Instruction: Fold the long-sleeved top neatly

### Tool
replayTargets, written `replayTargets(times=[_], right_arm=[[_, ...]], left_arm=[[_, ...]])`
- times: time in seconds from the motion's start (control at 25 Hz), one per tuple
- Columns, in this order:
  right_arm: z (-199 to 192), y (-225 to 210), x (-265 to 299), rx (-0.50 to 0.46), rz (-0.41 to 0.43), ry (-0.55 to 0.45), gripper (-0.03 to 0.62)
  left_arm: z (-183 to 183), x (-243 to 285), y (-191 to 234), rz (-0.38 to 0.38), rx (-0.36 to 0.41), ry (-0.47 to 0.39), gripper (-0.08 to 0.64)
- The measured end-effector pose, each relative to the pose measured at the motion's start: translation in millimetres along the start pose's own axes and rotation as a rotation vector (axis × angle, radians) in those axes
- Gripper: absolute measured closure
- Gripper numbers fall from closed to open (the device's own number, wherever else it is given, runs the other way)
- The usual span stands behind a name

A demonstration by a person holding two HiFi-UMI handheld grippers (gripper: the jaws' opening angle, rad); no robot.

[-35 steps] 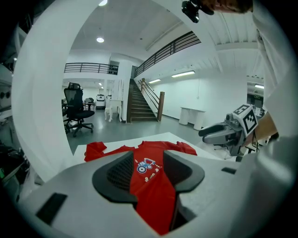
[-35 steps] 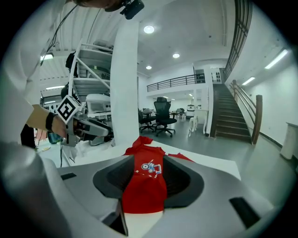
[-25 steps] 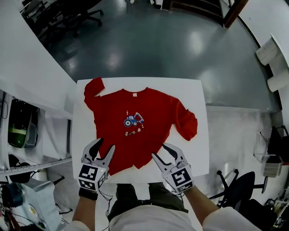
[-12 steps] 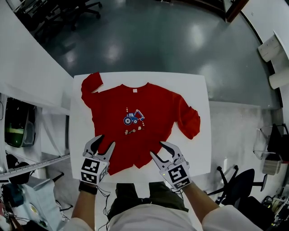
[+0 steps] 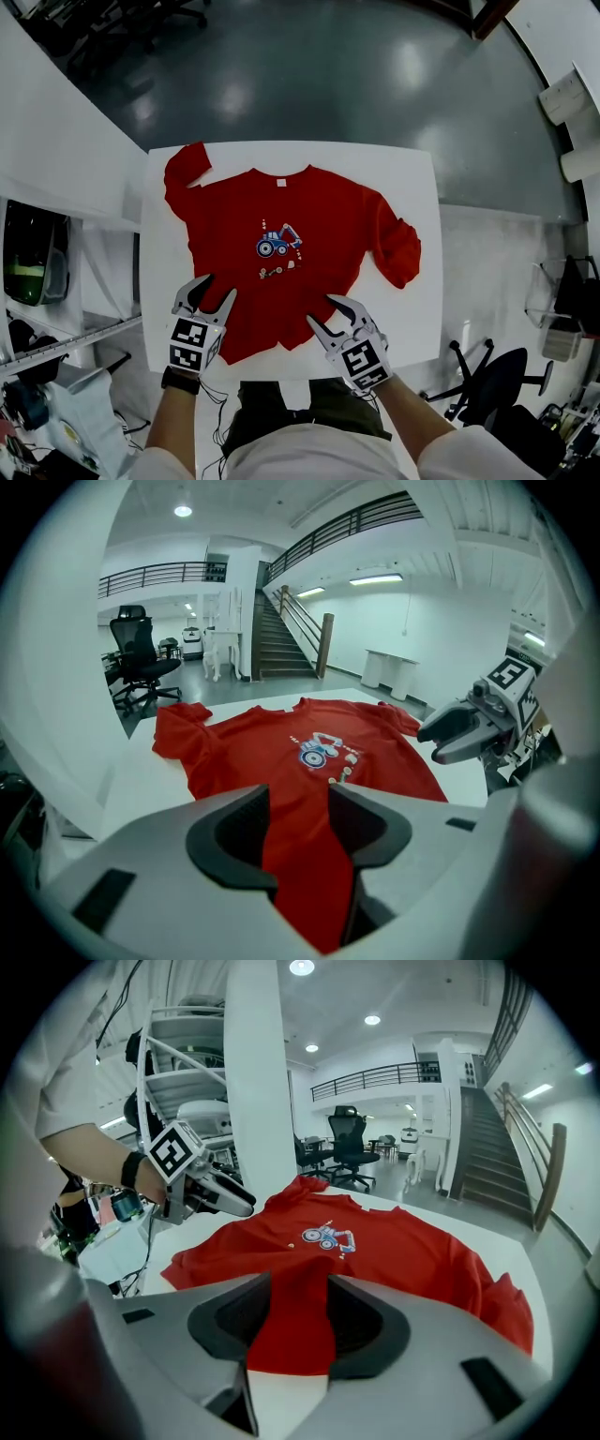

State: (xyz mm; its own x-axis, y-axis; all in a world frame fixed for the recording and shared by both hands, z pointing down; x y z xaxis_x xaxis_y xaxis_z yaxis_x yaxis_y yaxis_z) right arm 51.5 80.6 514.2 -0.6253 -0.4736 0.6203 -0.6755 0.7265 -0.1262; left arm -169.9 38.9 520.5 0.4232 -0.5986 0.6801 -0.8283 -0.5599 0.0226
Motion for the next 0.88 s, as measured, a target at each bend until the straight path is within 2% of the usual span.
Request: replayTargets(times=[0.48, 0.76, 0.88], right_arm=[[-25, 3, 27, -0.011, 0.033, 0.102, 0.394], [-44, 2, 35, -0.035, 0.030, 0.217, 0.395], [-50, 1, 37, -0.053, 0.019, 0.258, 0.402]], left_arm=[[-26, 26, 11, 0.002, 0.072, 0.126, 0.357], [-42, 36, 8, -0.003, 0.102, 0.215, 0.357], [-43, 38, 8, -0.004, 0.093, 0.225, 0.357]])
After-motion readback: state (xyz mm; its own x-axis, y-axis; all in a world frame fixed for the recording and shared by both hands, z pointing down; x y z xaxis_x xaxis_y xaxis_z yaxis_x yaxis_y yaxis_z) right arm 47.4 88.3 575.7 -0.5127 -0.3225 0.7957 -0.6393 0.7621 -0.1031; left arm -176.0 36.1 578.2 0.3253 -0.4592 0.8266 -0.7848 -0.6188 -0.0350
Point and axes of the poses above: the fingertips, and each gripper's own axes: x forward along the fingers, y to its left, z out of its top, the point moved 4 cm from there along -x, backward along the fingers, and after that the axes turned 5 degrees about x, right-handed, at the moved point
